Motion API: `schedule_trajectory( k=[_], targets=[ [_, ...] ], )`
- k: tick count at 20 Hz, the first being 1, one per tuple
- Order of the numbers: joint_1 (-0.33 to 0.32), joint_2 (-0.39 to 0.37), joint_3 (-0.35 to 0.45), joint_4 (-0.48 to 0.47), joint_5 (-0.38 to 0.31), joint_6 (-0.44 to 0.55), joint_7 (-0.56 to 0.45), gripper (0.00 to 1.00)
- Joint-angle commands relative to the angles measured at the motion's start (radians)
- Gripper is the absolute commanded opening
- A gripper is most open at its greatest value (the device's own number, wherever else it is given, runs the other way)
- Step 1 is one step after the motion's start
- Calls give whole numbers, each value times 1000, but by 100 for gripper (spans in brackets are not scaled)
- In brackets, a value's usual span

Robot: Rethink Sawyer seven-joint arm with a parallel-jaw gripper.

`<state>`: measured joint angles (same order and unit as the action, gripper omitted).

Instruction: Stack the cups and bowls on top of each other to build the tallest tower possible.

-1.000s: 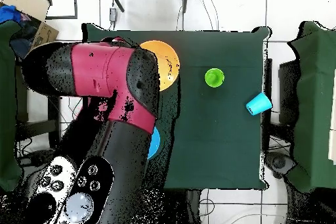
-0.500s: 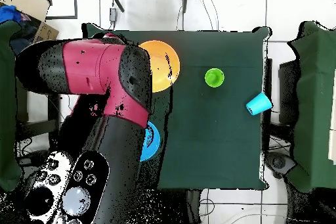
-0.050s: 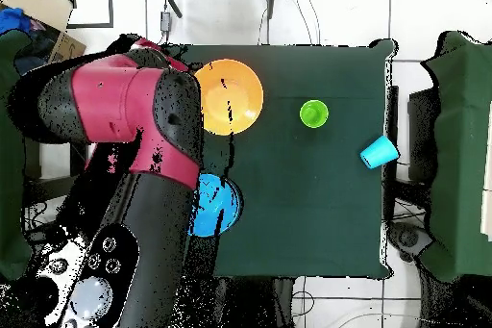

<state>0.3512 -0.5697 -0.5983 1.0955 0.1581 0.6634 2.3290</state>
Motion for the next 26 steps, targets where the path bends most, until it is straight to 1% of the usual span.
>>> schedule_trajectory(
  k=[1, 4, 8, 15, 18, 26],
  targets=[
    [43, 63, 77, 121, -62, -104, 127, 100],
    [60, 77, 54, 127, -57, -134, 154, 100],
    [88, 99, 22, 158, -56, -201, 189, 100],
    [118, 136, -10, 201, -47, -256, 185, 100],
    [132, 162, -31, 200, -39, -259, 189, 100],
    [143, 209, -43, 201, -20, -238, 180, 100]
  ],
)
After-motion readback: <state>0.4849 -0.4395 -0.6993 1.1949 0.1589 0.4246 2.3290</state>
